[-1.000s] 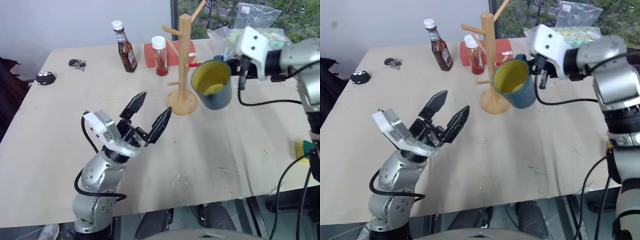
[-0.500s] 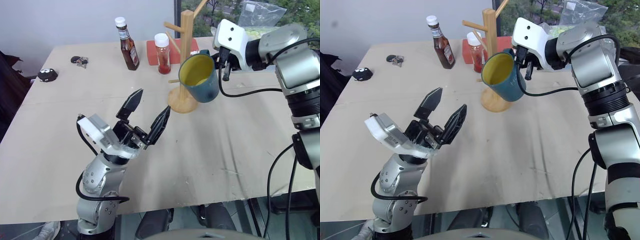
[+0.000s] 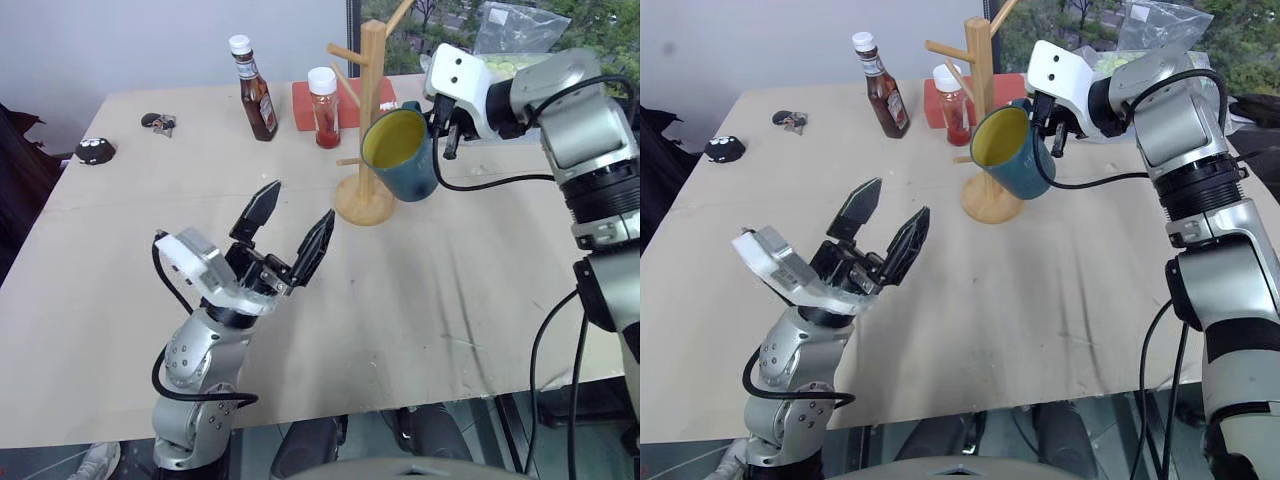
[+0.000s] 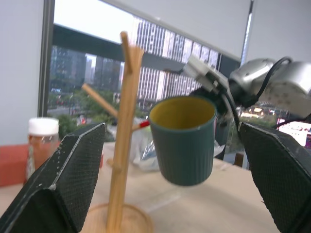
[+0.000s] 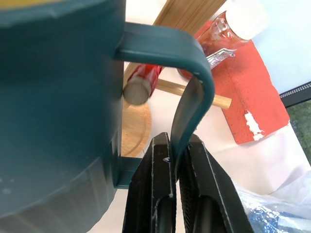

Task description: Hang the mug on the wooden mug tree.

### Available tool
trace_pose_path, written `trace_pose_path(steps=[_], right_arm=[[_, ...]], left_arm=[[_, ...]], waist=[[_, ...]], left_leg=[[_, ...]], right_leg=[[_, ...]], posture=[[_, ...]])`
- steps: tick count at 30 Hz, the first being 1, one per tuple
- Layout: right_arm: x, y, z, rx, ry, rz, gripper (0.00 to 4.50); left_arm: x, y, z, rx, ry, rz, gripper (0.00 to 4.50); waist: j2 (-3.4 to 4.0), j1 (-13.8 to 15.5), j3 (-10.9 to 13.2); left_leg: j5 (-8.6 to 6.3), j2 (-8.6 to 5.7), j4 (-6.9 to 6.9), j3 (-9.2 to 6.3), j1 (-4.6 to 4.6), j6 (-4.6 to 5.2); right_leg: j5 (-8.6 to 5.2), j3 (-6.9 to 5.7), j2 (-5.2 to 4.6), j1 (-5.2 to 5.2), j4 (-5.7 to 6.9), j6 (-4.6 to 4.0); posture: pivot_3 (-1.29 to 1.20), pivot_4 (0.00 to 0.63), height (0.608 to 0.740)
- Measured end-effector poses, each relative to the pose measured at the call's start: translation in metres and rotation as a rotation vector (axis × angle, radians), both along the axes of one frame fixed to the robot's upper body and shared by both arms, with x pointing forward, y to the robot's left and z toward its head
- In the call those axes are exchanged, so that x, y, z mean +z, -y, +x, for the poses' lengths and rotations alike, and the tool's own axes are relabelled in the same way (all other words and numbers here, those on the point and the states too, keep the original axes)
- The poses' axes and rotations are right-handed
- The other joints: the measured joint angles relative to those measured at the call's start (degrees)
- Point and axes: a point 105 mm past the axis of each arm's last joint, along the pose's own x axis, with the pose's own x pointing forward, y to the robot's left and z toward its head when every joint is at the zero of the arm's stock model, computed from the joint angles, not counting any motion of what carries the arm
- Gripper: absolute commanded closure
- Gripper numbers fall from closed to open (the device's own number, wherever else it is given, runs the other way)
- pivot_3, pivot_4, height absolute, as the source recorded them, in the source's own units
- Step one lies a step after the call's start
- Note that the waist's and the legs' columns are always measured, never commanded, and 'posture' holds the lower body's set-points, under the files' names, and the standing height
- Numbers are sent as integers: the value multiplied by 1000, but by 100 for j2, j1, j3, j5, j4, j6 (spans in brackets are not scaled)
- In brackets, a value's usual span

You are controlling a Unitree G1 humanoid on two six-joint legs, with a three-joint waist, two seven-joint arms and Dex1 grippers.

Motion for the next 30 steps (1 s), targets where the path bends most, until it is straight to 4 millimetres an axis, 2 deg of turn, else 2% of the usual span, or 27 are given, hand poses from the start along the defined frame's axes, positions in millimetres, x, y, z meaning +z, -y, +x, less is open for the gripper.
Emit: trace_pose_path(steps=[9,10,11,13,17,18,19,20,26,28,30], right_arm=[[-3,0,6,-1,2,-15,4475],[-3,0,7,0,2,-19,3916],[-3,0,7,5,6,-21,3659],[-1,-1,7,12,12,-24,2837],[5,-2,9,13,40,-27,989],[6,-1,11,6,45,-26,374],[6,0,12,0,45,-25,186],[6,1,12,-2,45,-25,65],[14,15,9,0,0,49,65],[11,28,0,19,-46,136,65],[-4,47,-6,10,-102,222,65]], left_arm=[[-4,-1,3,11,-34,0,0],[-4,-2,3,11,-35,-2,0],[-4,-2,3,11,-35,-3,0],[-4,-2,3,10,-36,-4,0],[-4,-2,2,9,-36,-5,0],[-4,-2,2,9,-36,-2,0],[-4,-2,2,9,-35,-2,0],[-4,-2,2,10,-35,-1,0],[-15,-7,3,33,-92,33,0],[-30,-11,2,45,-169,77,0],[-49,-17,0,66,-266,121,0]], waist=[[0,2,0],[0,1,0],[0,1,0],[0,-7,0],[1,-9,-1],[1,-9,-1],[1,-9,-1],[1,-9,0],[1,1,0],[-8,29,-6],[-9,34,-7]], left_leg=[[0,0,0,0,0,0],[0,0,0,-1,0,0],[0,0,0,-1,0,0],[0,0,0,0,0,0],[0,0,0,-1,1,-1],[0,0,0,0,1,-1],[0,0,1,0,0,0],[0,0,1,0,0,-1],[-1,0,0,-2,-1,-1],[-2,0,-1,-14,0,-1],[-4,-3,0,-19,-4,1]], right_leg=[[0,0,0,0,0,0],[0,0,0,0,0,0],[0,0,0,0,0,0],[1,0,1,0,1,0],[1,0,2,0,1,0],[1,0,2,0,1,0],[1,0,2,0,1,0],[1,1,2,0,1,0],[1,0,2,0,0,-1],[0,-9,1,6,-3,-1],[0,-13,-2,8,-6,-1]], posture=[[0,150,740],[0,150,740],[0,150,740],[0,150,740],[0,150,740],[0,150,740],[0,150,740],[0,150,740],[0,150,740],[0,150,740],[0,150,740]])
